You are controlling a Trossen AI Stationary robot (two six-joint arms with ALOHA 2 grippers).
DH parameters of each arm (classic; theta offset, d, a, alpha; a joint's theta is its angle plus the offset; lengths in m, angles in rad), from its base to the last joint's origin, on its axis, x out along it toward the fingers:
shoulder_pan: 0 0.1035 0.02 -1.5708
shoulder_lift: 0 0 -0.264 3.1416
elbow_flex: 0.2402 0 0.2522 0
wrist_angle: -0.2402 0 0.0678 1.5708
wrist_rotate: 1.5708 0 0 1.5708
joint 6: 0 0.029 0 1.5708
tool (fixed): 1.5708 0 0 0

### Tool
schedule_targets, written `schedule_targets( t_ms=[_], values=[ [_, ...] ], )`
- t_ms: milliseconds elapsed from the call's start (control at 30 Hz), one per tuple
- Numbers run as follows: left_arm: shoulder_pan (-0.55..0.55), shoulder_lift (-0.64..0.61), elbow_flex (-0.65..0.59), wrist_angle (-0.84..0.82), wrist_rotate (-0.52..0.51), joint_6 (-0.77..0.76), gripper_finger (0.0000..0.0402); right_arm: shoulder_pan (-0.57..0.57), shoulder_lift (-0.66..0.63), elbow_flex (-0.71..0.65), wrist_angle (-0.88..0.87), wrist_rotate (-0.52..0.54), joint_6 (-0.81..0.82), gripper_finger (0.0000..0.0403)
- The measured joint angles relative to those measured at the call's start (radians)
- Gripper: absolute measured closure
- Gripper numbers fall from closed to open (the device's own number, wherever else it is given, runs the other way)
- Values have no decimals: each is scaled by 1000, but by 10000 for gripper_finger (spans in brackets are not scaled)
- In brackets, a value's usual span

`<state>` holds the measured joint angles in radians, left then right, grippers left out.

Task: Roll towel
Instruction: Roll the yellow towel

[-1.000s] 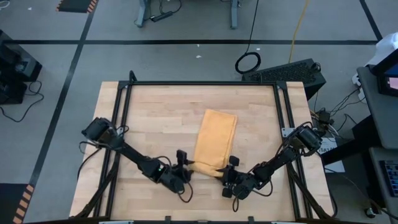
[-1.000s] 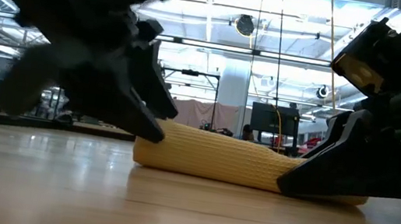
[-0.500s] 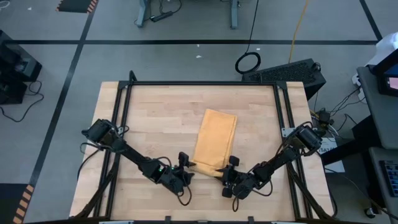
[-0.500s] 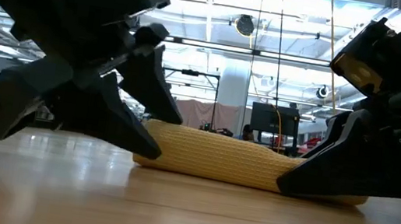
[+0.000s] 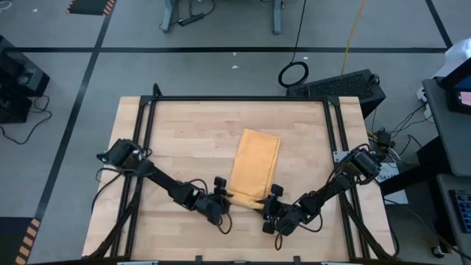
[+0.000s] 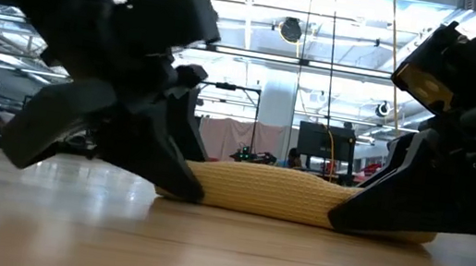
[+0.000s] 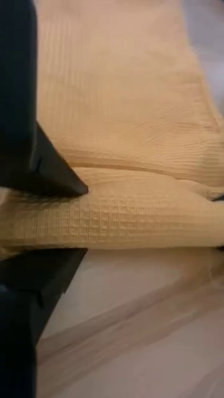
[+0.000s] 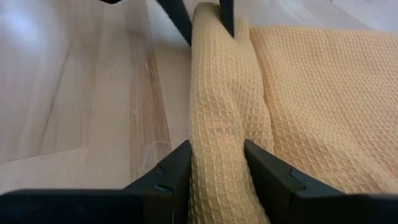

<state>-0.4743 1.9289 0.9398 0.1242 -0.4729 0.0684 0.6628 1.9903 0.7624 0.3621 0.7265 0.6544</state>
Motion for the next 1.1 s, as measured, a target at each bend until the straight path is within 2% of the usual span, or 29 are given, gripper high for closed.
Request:
schedule_targets(
  t_ms=[233, 400, 567, 700, 933, 1100],
  values=[
    [69, -2, 1, 20, 169, -111, 379, 1, -13, -1, 4, 1, -63, 279],
    [120, -5, 3, 28, 332, -204, 381, 7, -54, -4, -18, -11, -146, 263],
    [170, -5, 5, 35, 584, -280, 377, 32, -119, -4, -73, -18, -209, 213],
    [201, -3, 3, 47, 739, -353, 377, 80, -163, -4, -121, -11, -260, 172],
    [227, 0, 1, 46, 917, -480, 376, 172, -178, -3, -114, 27, -337, 136],
    [245, 0, 1, 48, 951, -534, 376, 188, -135, -2, 36, 59, -425, 131]
  ],
)
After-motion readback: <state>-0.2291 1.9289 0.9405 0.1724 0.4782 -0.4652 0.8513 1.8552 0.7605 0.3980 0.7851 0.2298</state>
